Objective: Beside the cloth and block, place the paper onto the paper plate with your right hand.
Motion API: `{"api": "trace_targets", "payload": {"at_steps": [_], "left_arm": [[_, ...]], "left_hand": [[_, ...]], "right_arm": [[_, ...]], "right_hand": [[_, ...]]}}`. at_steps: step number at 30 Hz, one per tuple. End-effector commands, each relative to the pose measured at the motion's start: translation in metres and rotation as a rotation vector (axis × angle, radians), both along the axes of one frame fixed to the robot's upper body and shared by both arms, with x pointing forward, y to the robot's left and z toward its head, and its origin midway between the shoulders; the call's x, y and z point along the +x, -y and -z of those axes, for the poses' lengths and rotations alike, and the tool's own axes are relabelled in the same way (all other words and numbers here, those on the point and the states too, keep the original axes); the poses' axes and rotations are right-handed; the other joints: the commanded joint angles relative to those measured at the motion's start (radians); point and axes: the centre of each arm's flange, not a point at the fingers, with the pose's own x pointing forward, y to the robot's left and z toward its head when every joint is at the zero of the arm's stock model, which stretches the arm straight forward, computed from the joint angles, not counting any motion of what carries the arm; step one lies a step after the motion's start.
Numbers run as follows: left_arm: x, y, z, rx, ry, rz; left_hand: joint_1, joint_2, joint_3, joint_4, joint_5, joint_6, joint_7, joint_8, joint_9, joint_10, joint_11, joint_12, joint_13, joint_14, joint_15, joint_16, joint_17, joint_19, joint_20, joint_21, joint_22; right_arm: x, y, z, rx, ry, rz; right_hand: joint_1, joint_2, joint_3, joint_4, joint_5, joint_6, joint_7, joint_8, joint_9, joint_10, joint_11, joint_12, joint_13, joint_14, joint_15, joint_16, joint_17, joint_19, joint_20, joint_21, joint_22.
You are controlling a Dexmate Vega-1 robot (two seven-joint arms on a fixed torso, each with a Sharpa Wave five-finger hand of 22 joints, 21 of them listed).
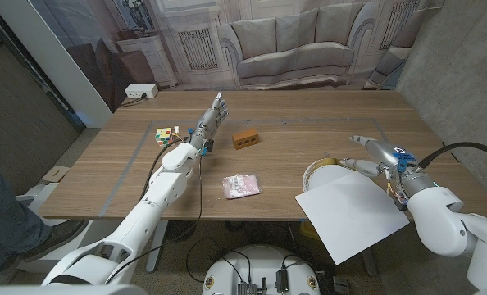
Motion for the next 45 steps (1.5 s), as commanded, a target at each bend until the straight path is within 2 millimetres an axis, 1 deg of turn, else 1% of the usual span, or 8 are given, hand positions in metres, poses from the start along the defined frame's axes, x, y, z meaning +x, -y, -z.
{"api": "trace_targets", "payload": {"at_steps": [1, 15, 23, 28, 34, 39, 43, 45], "left_arm": [[-0.007, -0.003, 0.003, -0.010, -0.002, -0.014], [-0.016, -0.014, 0.006, -0.005, -0.001, -0.028], [-0.016, -0.015, 0.007, 0.005, -0.003, -0.020], [-0.018, -0.018, 0.003, 0.004, 0.001, -0.020], [-0.020, -0.023, -0.005, -0.001, 0.020, -0.024], [-0.022, -0.028, -0.002, -0.007, 0.020, -0.024], [-0.023, -0.040, 0.001, -0.026, 0.022, -0.037], [-0.023, -0.041, 0.002, -0.031, 0.023, -0.038]], "left_hand": [[-0.001, 0.006, -0.008, 0.001, 0.010, 0.004, 0.005, -0.001, 0.005, -0.004, -0.001, -0.001, 0.003, -0.009, 0.004, -0.001, 0.005, -0.011, 0.000, 0.001, 0.005], [0.001, 0.008, -0.011, 0.001, 0.010, 0.003, 0.006, -0.001, 0.005, -0.006, -0.001, -0.002, 0.003, -0.009, 0.004, 0.000, 0.005, -0.011, 0.000, 0.001, 0.005], [0.001, 0.009, -0.013, 0.001, 0.010, 0.002, 0.005, -0.002, 0.005, -0.006, -0.003, -0.002, 0.003, -0.009, 0.005, -0.001, 0.005, -0.011, -0.001, 0.001, 0.005], [0.002, 0.009, -0.014, 0.001, 0.010, 0.003, 0.005, -0.002, 0.005, -0.005, -0.002, -0.001, 0.003, -0.009, 0.006, -0.001, 0.005, -0.011, 0.000, 0.001, 0.005], [0.002, 0.010, -0.015, 0.001, 0.010, 0.003, 0.005, -0.002, 0.005, -0.005, -0.002, -0.001, 0.003, -0.009, 0.005, -0.001, 0.005, -0.011, 0.000, 0.001, 0.005], [0.003, 0.010, -0.017, 0.001, 0.010, 0.003, 0.005, -0.002, 0.005, -0.006, -0.003, -0.002, 0.003, -0.009, 0.004, -0.001, 0.005, -0.011, 0.000, 0.001, 0.005], [0.003, 0.010, -0.018, 0.001, 0.010, 0.002, 0.006, -0.002, 0.005, -0.005, -0.003, -0.001, 0.003, -0.010, 0.005, -0.001, 0.005, -0.011, 0.000, 0.001, 0.005], [0.003, 0.011, -0.019, 0.001, 0.010, 0.003, 0.007, -0.001, 0.005, -0.005, -0.003, -0.001, 0.003, -0.010, 0.005, -0.001, 0.005, -0.011, 0.000, 0.001, 0.005]], "right_arm": [[-0.009, 0.002, -0.012, -0.026, 0.066, 0.002], [-0.020, -0.002, -0.027, -0.067, 0.142, 0.011], [-0.023, -0.008, -0.028, -0.072, 0.154, 0.017], [-0.024, -0.010, -0.029, -0.067, 0.157, 0.020], [-0.021, -0.012, -0.031, -0.063, 0.159, 0.014], [-0.017, -0.017, -0.031, -0.061, 0.153, 0.007], [-0.013, -0.023, -0.034, -0.065, 0.151, 0.000], [-0.012, -0.024, -0.035, -0.066, 0.151, 0.002]], "right_hand": [[-0.004, 0.001, -0.001, 0.002, 0.007, 0.006, -0.005, 0.001, 0.005, 0.009, 0.001, -0.004, 0.005, 0.000, -0.009, 0.005, 0.001, -0.006, 0.001, -0.004, 0.001], [-0.006, 0.001, -0.002, 0.002, 0.008, 0.008, -0.006, 0.002, 0.005, 0.011, 0.000, -0.003, 0.005, 0.004, -0.012, 0.007, 0.001, -0.007, 0.001, -0.006, 0.002], [-0.007, 0.001, -0.003, 0.002, 0.008, 0.012, -0.006, 0.003, 0.005, 0.013, -0.002, -0.003, 0.005, 0.007, -0.015, 0.009, 0.001, -0.007, 0.001, -0.006, 0.002], [-0.008, 0.002, -0.003, 0.003, 0.009, 0.013, -0.006, 0.003, 0.005, 0.014, -0.003, -0.003, 0.005, 0.008, -0.015, 0.009, 0.001, -0.007, 0.001, -0.006, 0.002], [-0.011, 0.004, -0.003, 0.004, 0.009, 0.013, -0.006, 0.003, 0.005, 0.015, -0.001, -0.003, 0.005, 0.008, -0.015, 0.009, 0.001, -0.008, 0.002, -0.007, 0.002], [-0.012, 0.005, -0.004, 0.005, 0.009, 0.014, -0.006, 0.003, 0.005, 0.016, 0.000, -0.003, 0.005, 0.009, -0.015, 0.009, 0.001, -0.008, 0.003, -0.008, 0.002], [-0.013, 0.006, -0.004, 0.005, 0.010, 0.013, -0.005, 0.003, 0.005, 0.015, -0.003, -0.003, 0.005, 0.009, -0.014, 0.009, 0.001, -0.009, 0.003, -0.008, 0.002], [-0.013, 0.006, -0.004, 0.005, 0.010, 0.012, -0.006, 0.002, 0.005, 0.015, -0.003, -0.003, 0.005, 0.009, -0.015, 0.009, 0.001, -0.009, 0.003, -0.009, 0.002]]}}
